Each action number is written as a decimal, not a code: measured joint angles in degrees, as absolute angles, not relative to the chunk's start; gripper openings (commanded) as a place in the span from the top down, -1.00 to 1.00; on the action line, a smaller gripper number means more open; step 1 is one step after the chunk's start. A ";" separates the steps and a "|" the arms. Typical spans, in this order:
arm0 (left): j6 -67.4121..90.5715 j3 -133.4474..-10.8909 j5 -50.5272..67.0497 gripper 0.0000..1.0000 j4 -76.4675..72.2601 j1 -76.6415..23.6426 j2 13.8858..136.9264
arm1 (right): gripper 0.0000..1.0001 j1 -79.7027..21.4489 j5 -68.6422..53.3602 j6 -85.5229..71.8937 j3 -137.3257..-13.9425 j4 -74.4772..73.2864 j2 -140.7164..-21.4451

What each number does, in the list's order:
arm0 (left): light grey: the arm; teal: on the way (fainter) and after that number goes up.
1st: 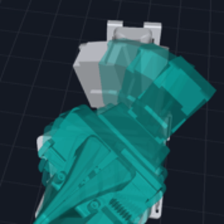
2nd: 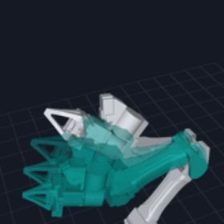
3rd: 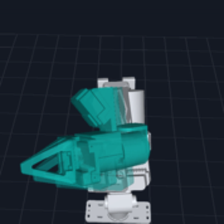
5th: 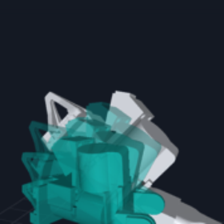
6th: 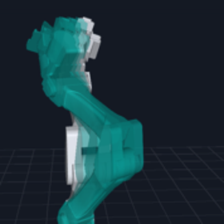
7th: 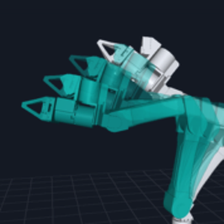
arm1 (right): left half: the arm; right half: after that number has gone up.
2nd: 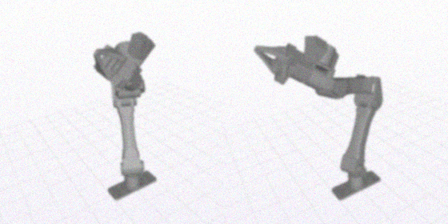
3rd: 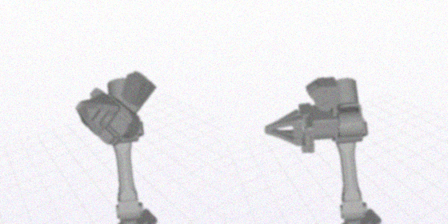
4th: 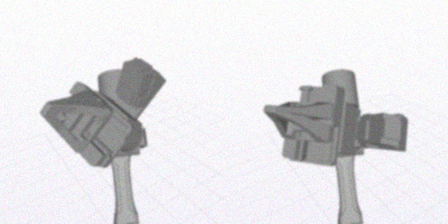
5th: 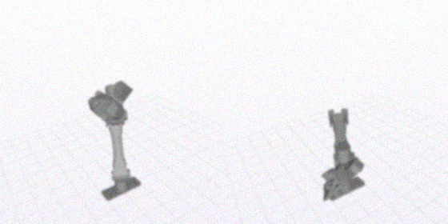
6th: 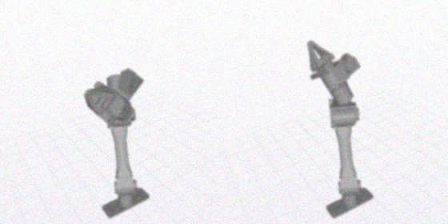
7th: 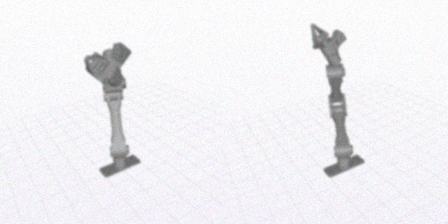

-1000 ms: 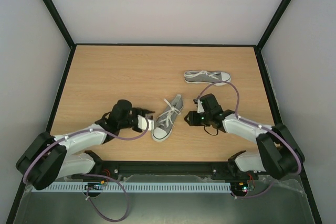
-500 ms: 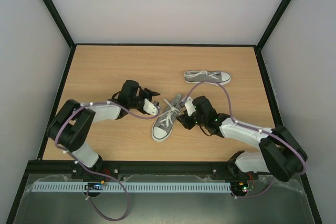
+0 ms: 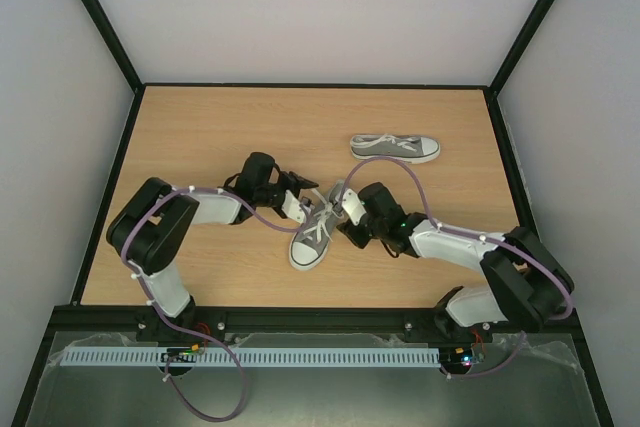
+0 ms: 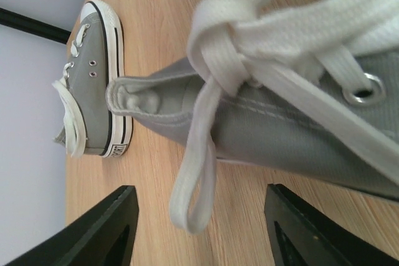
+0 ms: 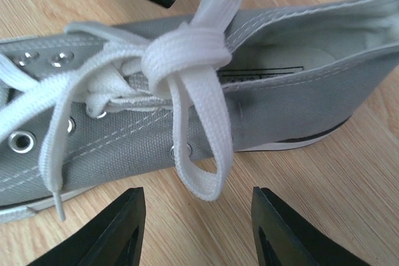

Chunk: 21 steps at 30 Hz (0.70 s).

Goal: Tie the shoes
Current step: Tie the shoelace on the shoe.

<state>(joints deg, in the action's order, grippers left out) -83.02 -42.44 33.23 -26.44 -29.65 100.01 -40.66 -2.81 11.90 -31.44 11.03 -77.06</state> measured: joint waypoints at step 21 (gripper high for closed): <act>-85.71 -45.08 34.04 0.43 -26.37 -30.22 102.39 | 0.21 -40.80 -3.88 15.27 -33.69 13.19 -80.40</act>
<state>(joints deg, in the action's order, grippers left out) -85.71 -45.08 34.04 -26.37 -30.22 102.39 -40.80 -3.88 15.27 -33.69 13.19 -80.40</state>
